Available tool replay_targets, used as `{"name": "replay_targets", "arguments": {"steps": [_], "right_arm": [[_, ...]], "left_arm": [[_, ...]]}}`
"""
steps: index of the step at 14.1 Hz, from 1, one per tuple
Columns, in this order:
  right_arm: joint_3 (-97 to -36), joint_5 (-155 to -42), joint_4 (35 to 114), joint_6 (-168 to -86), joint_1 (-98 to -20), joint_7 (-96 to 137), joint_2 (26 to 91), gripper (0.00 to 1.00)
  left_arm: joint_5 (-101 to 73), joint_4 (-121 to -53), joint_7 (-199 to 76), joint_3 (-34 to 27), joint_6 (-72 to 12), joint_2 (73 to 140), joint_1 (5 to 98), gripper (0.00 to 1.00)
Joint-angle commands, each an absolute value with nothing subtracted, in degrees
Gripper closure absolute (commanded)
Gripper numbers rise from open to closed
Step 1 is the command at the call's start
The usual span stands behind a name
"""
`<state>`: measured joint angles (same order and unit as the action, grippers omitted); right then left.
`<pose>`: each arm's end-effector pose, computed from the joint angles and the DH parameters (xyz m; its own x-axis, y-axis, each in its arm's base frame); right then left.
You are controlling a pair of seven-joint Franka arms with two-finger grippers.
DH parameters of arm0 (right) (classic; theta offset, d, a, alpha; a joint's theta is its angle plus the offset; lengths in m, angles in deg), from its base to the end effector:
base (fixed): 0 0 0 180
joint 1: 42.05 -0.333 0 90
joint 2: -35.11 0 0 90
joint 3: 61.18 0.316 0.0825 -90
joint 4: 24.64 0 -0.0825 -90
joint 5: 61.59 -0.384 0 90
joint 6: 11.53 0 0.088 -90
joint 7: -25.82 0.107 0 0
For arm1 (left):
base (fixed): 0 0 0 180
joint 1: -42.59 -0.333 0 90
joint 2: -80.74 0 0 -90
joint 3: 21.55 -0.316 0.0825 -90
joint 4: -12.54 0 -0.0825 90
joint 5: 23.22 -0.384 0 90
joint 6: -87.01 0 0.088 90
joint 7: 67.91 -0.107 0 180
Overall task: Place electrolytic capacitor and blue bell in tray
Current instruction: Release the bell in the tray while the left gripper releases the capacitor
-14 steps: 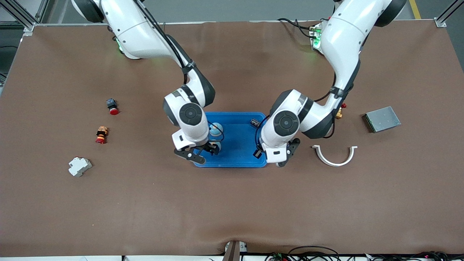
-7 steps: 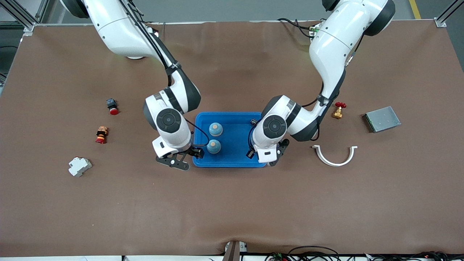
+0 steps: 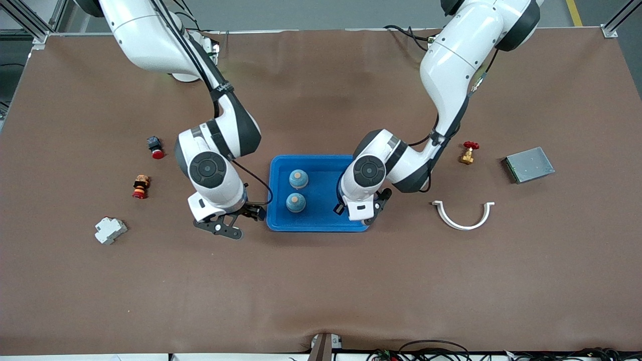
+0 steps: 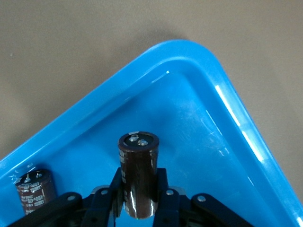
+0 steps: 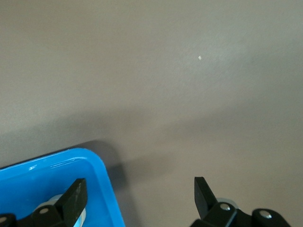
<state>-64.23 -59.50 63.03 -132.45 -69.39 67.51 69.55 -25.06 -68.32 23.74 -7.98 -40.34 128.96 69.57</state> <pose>0.6379 0.2923 0.3045 0.9622 -0.2713 0.0249 -0.2724 -0.9604 0.0595 0.5749 -0.4460 0.2064 0.5756 0.8039 -0.1496 0.8115 -0.5841 -0.0170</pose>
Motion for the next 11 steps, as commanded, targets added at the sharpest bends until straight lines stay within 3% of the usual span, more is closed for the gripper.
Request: {"name": "replay_targets", "arguments": {"steps": [1, 5, 6, 7, 8, 9, 11], "right_arm": [[-63.4, -58.9, 63.8, -132.1, -66.4, 63.3, 67.7, 0.00], [-63.4, -58.7, 63.6, -132.5, -64.0, 60.4, 67.6, 0.00], [-63.4, -58.8, 63.6, -132.6, -63.6, 60.4, 67.6, 0.00], [-63.4, -58.8, 63.6, -132.6, -63.5, 60.4, 67.7, 0.00], [-63.4, -58.7, 63.6, -132.7, -63.4, 60.4, 67.8, 0.00], [-63.4, -58.7, 63.6, -132.9, -63.4, 59.6, 67.9, 0.00], [-63.4, -58.6, 63.6, -133.0, -62.9, 56.2, 67.9, 0.00]], "left_arm": [[-25.3, -66.8, 24.6, -8.7, -41.1, 130.6, 70.3, 1.00], [-25.8, -66.8, 24.6, -8.8, -41.7, 130.8, 70.3, 1.00], [-25.8, -66.8, 24.5, -8.8, -41.7, 131.0, 70.3, 0.90], [-25.8, -66.8, 24.3, -8.8, -41.8, 131.2, 70.3, 0.67], [-25.9, -66.8, 24.0, -8.8, -41.8, 131.2, 70.3, 0.24], [-25.9, -66.8, 24.0, -8.8, -41.8, 131.0, 70.4, 0.00], [-26.2, -66.7, 24.5, -8.8, -41.8, 129.9, 70.0, 0.00]]}}
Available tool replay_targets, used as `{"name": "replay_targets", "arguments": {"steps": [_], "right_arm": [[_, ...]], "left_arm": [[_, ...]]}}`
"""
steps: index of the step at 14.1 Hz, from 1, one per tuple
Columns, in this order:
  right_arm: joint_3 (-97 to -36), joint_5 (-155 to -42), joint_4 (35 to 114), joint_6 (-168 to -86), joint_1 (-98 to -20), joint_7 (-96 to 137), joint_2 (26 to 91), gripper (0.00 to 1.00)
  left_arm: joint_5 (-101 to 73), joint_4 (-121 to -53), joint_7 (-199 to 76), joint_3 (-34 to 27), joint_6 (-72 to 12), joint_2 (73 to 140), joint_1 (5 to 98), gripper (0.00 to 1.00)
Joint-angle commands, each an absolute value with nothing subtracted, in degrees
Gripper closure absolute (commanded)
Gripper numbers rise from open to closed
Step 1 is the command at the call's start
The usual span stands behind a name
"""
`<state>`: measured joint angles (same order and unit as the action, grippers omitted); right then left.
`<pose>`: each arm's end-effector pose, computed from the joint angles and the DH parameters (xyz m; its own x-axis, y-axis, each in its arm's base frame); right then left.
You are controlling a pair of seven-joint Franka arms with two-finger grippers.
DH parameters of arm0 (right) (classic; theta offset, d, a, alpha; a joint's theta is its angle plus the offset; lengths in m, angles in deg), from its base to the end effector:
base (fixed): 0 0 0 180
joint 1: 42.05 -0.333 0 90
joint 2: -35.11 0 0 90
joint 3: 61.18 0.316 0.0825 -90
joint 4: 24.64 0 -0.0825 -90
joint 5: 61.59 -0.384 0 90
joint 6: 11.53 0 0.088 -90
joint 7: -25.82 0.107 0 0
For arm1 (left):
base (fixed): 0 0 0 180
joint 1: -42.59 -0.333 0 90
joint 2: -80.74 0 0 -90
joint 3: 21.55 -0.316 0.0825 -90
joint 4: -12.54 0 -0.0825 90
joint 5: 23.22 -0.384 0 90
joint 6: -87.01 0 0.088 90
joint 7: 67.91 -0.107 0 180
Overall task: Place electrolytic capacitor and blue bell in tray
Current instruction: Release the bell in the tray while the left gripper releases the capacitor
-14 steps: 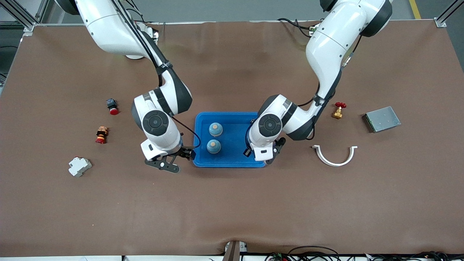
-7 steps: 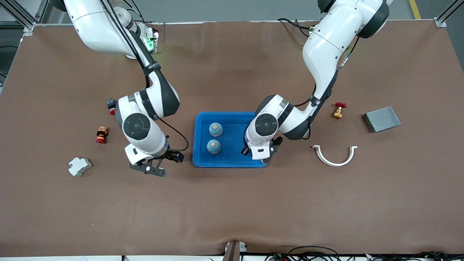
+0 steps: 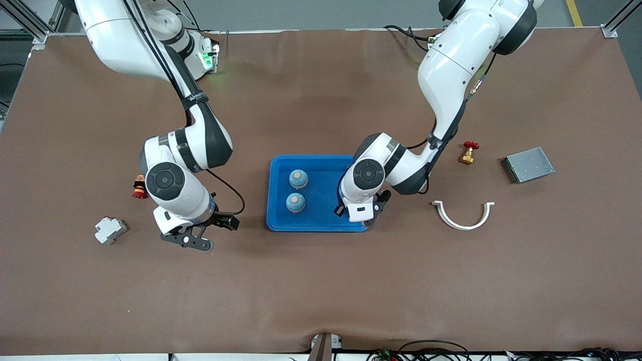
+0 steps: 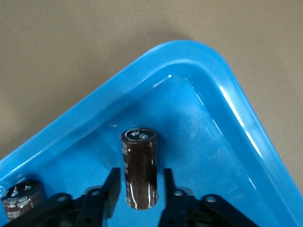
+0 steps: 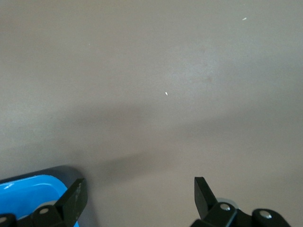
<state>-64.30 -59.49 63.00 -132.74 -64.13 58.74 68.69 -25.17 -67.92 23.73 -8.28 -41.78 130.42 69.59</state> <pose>0.6632 0.2322 0.3157 0.9765 -0.2130 0.0331 -0.2145 -0.9754 0.0518 0.5778 -0.4443 0.1928 0.5710 0.8074 -0.1488 0.8155 -0.5787 -0.0108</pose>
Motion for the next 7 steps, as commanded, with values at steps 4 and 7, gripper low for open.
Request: {"name": "replay_targets", "arguments": {"steps": [4, 7], "right_arm": [[-63.3, -59.3, 63.6, -133.0, -59.9, 50.7, 68.1, 0.00], [-63.3, -59.3, 63.7, -133.0, -59.4, 50.0, 68.1, 0.00]], "left_arm": [[-30.4, -66.7, 22.8, -8.5, -36.3, 124.8, 67.5, 0.00], [-29.8, -67.0, 13.3, -8.2, -27.4, 120.0, 64.9, 0.00]]}}
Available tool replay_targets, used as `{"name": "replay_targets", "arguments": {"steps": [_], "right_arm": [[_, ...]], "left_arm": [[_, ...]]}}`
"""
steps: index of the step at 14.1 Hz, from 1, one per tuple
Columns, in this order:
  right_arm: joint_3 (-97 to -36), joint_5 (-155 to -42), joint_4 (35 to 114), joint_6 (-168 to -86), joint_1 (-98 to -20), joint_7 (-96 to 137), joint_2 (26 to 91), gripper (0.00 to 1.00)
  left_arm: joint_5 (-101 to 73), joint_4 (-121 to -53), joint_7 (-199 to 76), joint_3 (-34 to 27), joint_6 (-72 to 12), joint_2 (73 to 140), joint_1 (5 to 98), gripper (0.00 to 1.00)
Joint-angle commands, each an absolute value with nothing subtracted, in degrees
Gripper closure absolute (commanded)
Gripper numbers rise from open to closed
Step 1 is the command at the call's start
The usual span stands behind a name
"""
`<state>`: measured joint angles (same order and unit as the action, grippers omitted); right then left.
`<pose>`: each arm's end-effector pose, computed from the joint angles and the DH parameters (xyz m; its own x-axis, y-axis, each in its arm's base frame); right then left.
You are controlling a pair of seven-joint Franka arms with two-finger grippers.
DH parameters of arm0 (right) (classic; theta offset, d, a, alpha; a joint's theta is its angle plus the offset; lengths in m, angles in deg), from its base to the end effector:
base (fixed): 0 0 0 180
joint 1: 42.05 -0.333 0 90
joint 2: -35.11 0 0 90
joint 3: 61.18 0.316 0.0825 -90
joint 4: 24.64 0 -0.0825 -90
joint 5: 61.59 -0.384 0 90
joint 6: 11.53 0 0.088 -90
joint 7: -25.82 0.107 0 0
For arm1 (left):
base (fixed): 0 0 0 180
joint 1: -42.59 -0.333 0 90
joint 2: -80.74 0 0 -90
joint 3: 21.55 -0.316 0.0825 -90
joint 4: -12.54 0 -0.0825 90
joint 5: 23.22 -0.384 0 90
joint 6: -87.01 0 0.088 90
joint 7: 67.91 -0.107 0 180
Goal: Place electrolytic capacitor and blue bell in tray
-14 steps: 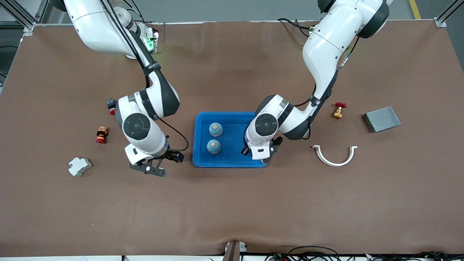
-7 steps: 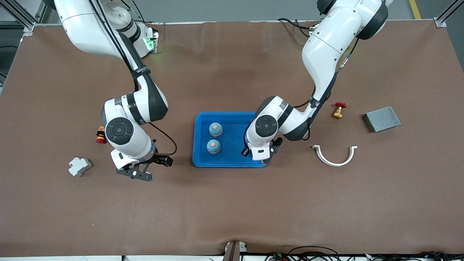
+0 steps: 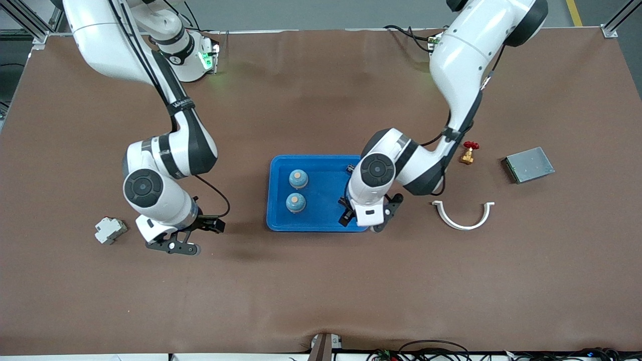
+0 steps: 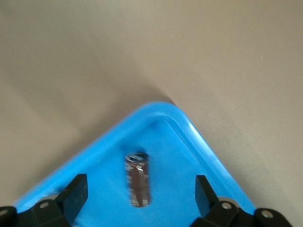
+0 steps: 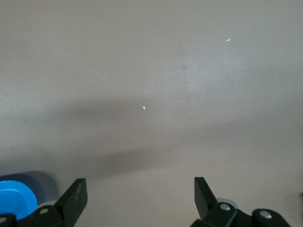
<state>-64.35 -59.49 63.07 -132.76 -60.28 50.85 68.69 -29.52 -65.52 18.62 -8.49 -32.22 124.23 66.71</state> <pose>0.6772 0.1866 0.3152 0.9892 -0.1445 0.0251 -0.1457 -0.9877 0.0566 0.6074 -0.4091 0.2741 0.6465 0.7603 -0.0626 0.7610 -0.6485 -0.0175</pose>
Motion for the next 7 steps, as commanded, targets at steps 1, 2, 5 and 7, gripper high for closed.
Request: {"name": "replay_targets", "arguments": {"steps": [1, 2, 5, 7], "right_arm": [[-63.3, -59.3, 63.7, -133.0, -59.3, 50.0, 68.1, 0.00], [-63.4, -59.3, 63.7, -133.0, -59.4, 50.0, 68.1, 0.00], [-63.3, -59.3, 63.8, -133.0, -59.3, 50.0, 68.2, 0.00], [-63.3, -59.3, 63.8, -133.0, -59.3, 50.0, 68.2, 0.00]], "left_arm": [[-29.7, -67.4, 10.5, -7.9, -25.0, 118.5, 63.4, 0.00], [-29.5, -68.7, 8.4, -7.6, -23.4, 116.3, 61.9, 0.00], [-26.2, -77.1, -5.1, -5.1, -22.7, 107.2, 54.3, 0.00], [-24.4, -83.2, -15.1, -4.0, -22.7, 101.4, 48.9, 0.00]]}}
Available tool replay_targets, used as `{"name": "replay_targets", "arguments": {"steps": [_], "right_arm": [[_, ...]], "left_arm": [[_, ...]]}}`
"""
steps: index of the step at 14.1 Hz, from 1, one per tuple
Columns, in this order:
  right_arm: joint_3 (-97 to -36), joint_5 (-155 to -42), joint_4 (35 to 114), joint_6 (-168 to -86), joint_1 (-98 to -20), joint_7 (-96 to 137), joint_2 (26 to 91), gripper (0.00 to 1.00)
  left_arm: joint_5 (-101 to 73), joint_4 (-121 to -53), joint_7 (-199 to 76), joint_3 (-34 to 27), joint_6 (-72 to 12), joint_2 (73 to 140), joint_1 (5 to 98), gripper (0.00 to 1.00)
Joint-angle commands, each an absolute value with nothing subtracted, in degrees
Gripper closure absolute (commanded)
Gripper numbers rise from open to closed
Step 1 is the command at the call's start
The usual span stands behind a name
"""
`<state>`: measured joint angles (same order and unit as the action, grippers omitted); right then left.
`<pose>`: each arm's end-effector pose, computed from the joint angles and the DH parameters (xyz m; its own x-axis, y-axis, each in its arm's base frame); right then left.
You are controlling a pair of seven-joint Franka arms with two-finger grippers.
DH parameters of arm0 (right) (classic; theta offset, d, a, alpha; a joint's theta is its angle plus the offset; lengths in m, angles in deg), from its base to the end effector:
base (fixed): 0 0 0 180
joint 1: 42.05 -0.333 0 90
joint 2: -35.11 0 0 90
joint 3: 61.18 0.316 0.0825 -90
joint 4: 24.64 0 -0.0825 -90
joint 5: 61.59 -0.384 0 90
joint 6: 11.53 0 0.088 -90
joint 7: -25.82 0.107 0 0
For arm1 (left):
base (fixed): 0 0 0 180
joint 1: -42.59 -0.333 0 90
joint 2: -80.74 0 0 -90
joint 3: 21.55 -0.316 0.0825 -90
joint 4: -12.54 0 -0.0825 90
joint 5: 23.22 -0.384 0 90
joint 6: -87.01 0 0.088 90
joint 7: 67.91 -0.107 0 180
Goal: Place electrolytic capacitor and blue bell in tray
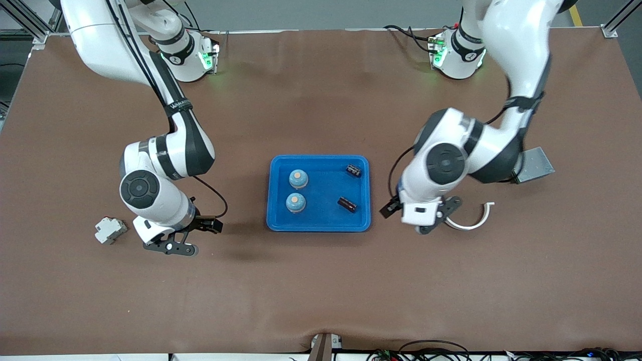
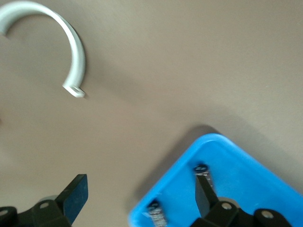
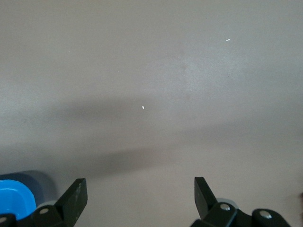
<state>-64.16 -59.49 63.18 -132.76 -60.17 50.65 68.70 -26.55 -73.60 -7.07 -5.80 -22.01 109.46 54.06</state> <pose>0.6766 0.1871 0.3141 0.9899 -0.1403 0.0222 -0.1414 -0.9884 0.0559 0.6219 -0.2835 0.3786 0.8237 0.5566 -0.1083 0.5564 -0.8302 -0.0348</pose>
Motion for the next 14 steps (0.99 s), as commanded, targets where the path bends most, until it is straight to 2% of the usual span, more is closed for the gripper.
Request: {"name": "replay_targets", "arguments": {"steps": [1, 5, 10, 14], "right_arm": [[-63.3, -59.3, 63.8, -133.0, -59.2, 49.6, 68.2, 0.00], [-63.4, -59.3, 63.9, -133.0, -58.7, 48.2, 68.2, 0.00], [-63.3, -59.3, 63.9, -133.0, -58.4, 47.2, 68.2, 0.00], [-63.3, -59.3, 63.8, -133.0, -57.9, 46.0, 68.2, 0.00]], "left_arm": [[-24.0, -86.0, -19.9, -3.4, -22.6, 99.0, 46.7, 0.00], [-24.0, -94.3, -37.4, -3.4, -22.3, 92.2, 40.3, 0.00], [-24.2, -98.8, -57.1, -3.4, -22.6, 88.1, 32.5, 0.00], [-24.4, -103.5, -61.0, -3.4, -27.2, 84.3, 30.6, 0.00]]}}
